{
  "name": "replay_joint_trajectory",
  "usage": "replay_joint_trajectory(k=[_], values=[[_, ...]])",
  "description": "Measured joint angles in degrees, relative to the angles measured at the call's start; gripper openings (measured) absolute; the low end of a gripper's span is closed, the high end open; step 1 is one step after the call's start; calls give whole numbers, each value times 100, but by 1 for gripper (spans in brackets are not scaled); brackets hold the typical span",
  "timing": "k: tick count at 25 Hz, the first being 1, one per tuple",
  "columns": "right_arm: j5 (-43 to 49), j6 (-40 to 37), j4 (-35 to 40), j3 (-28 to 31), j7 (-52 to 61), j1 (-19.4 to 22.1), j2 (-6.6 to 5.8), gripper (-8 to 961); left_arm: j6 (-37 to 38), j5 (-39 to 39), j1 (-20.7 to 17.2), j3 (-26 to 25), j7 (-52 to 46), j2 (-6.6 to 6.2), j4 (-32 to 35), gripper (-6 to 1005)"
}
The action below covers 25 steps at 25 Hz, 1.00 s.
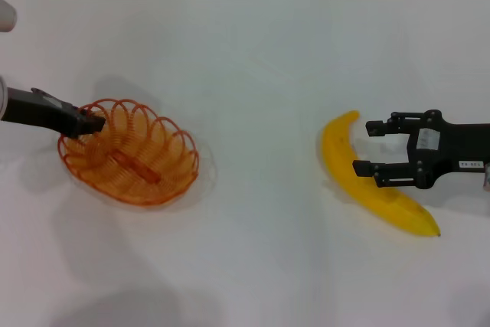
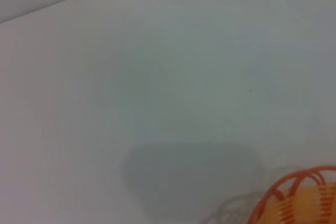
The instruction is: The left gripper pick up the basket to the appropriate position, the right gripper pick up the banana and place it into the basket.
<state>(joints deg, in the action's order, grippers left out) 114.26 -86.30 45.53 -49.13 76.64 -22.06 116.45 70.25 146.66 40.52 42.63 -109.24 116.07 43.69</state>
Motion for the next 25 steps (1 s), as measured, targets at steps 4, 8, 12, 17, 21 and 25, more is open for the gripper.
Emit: replay_joint_trajectory(k=[4,8,12,17,21,25], values=[[0,0,-4,0,0,0,0,763,28,0,0,22,28,-4,11,206],[0,38,-77,0,0,0,-2,762,38,-62,-7,129,37,1,65,160],[0,118,-87,0,0,-4,-3,762,49,-248,0,142,54,20,167,115],[0,122,-89,0,0,-10,-1,762,44,-848,26,228,259,22,192,104],[0,123,-90,0,0,-26,0,761,-18,-1264,34,502,364,14,196,96],[-1,123,-153,0,0,-81,1,761,-230,-1441,41,573,427,23,179,91]])
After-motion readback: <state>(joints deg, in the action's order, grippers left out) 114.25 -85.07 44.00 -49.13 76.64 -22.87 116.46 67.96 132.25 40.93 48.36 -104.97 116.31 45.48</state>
